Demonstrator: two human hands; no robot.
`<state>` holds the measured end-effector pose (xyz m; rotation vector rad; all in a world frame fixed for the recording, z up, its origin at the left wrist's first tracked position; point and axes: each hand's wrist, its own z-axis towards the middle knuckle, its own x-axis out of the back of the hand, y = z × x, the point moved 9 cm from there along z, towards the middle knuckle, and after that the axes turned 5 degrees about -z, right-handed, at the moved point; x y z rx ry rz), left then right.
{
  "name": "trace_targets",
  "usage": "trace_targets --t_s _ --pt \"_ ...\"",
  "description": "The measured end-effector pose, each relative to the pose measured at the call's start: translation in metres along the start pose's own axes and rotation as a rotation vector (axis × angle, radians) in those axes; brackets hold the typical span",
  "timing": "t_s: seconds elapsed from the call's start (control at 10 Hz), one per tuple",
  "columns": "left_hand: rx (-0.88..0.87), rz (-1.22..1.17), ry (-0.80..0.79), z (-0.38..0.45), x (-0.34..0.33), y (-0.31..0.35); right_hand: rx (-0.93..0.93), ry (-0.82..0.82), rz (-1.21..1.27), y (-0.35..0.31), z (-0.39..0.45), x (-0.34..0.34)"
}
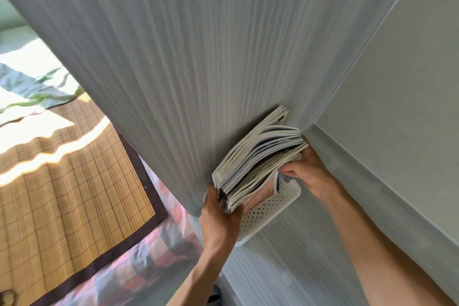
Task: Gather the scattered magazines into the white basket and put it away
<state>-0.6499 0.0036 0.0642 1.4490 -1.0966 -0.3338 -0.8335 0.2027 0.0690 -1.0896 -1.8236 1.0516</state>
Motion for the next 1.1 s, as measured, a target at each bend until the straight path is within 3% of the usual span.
trace_targets --t_s 0.1,0.2,0.3,0.4,0.5,0.6,0.7,0.8,1.0,1.1 --pt "-0.021 0.008 0.038 0.01 0.007 0.005 0.074 0.023 0.032 -0.001 -0.006 0.0" --pt "-0.09 0.232 0.006 0.018 0.011 0.014 0.057 -0.002 0.072 -0.007 -0.003 -0.008" --pt "-0.053 0.367 -0.039 0.019 0.01 0.01 0.024 -0.048 0.017 -0.01 -0.002 -0.014" --pt "0.113 0.382 -0.118 0.022 0.004 -0.008 -0.029 -0.032 -0.03 -0.004 -0.002 -0.011" --pt "0.346 0.209 -0.171 0.028 -0.006 -0.027 -0.162 0.196 -0.234 0.021 -0.025 0.015" --pt "0.429 0.074 -0.118 0.033 -0.011 -0.035 -0.425 0.353 -0.174 0.096 -0.077 0.007" --pt "0.454 0.016 -0.118 0.035 -0.015 -0.04 -0.638 0.071 0.137 0.149 -0.117 -0.067" --pt "0.484 -0.055 -0.132 0.037 -0.019 -0.046 -0.587 -0.212 0.346 0.159 -0.14 -0.148" --pt "0.462 -0.049 -0.208 0.036 -0.021 -0.038 -0.506 -0.311 0.215 0.151 -0.142 -0.164" --pt "0.46 -0.079 -0.23 0.027 -0.01 -0.032 -0.497 -0.275 -0.142 0.149 -0.159 -0.151"
